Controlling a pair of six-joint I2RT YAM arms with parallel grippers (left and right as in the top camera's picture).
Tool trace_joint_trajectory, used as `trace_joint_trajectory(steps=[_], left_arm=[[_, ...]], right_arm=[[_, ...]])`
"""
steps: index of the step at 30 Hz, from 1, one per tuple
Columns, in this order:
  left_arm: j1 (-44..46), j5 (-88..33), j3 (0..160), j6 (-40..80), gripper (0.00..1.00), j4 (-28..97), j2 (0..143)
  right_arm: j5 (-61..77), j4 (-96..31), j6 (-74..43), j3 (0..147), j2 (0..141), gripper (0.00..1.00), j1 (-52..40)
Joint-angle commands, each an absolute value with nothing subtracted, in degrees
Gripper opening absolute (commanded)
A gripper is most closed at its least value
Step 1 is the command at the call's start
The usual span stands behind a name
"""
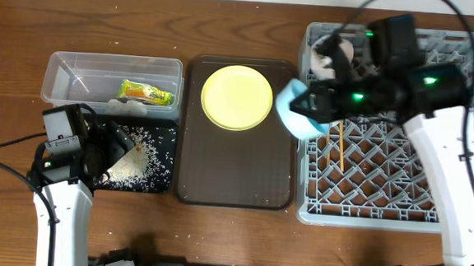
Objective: Sort waste into correct bins and load items into the dishwasher rack
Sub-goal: 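Lift the blue bowl and carry it right into the rack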
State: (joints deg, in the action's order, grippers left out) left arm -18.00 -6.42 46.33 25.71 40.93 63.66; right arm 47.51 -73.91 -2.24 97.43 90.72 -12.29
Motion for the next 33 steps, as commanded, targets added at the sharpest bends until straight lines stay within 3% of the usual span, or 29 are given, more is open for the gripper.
trace_joint_trajectory(steps=[1, 7, 18, 33], left_arm=[[-18.3, -5.5, 47.1, 26.0, 0.95, 41.1, 63.7], [-18.3, -5.5, 47.1, 26.0, 0.95, 41.1, 63.7], [-18.3, -5.5, 47.1, 26.0, 0.95, 41.1, 63.7], [-18.3, -5.5, 47.1, 26.0, 0.95, 41.1, 63.7]], right_arm=[[54.8, -75.8, 2.2, 97.1, 89.7, 0.01, -7.7], [62.4, -73.7, 0.8, 90.7, 89.7, 0.01, -1.3], [80.8, -55.8, -1.6, 67.4, 89.7, 0.01, 12.4], [79.7, -41.5, -1.4, 49.2, 89.7, 0.02, 22.0]])
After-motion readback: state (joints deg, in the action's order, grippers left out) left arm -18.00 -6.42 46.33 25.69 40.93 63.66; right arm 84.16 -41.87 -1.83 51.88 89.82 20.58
